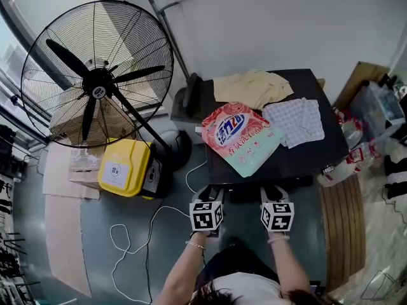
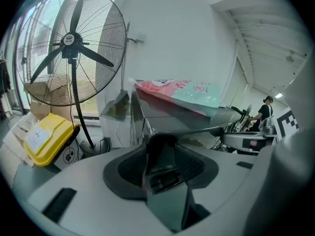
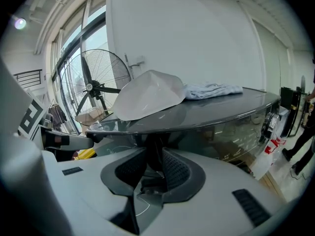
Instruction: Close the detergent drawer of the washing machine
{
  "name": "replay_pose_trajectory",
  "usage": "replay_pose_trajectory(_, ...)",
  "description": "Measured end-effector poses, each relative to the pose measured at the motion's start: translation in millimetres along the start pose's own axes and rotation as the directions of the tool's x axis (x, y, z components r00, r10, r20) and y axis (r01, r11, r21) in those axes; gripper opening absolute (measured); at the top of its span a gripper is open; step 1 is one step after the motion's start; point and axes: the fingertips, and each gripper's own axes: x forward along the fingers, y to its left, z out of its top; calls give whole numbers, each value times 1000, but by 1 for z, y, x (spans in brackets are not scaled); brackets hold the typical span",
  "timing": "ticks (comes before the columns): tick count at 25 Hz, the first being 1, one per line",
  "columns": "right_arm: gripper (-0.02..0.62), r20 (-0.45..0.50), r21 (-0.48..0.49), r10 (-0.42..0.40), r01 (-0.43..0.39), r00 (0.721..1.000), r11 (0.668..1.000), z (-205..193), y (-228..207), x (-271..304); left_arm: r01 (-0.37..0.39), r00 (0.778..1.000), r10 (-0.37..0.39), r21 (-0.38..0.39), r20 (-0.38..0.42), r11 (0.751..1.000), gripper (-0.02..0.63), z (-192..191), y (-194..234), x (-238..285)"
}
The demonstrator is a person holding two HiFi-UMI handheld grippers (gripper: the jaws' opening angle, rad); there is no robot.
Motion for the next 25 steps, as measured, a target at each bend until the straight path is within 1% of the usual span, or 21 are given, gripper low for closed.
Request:
replay_pose_trajectory(5, 115, -1, 14, 11, -11, 1000, 1000, -1, 0, -1, -5, 1000, 5, 2, 1, 1000, 187, 0, 0, -3)
replay_pose_trajectory(7, 106, 0, 13, 15, -15, 1000, 1000, -1, -1, -2, -5, 1000, 5, 2, 9, 1000, 186, 1, -1, -5)
replay_pose_trajectory(13, 106, -10, 19, 31, -31, 999, 999, -1, 2, -3, -10, 1000, 9, 21, 30, 1000, 178, 6, -2, -14)
replay_pose_trajectory(16, 104, -7, 14, 53, -53, 999, 998, 1, 8, -6, -24, 999, 22, 31, 43, 999, 152, 7, -2, -21)
replay_pose_trajectory(20, 98, 8, 0, 71, -71, 997, 997, 3, 14, -14, -29, 998, 27, 39, 59, 999, 135, 8, -6, -32)
replay_pose_trajectory(25, 77, 41, -26, 92, -91, 995, 996, 11, 20, -29, -39, 996, 33, 64, 86, 997, 96, 11, -13, -48)
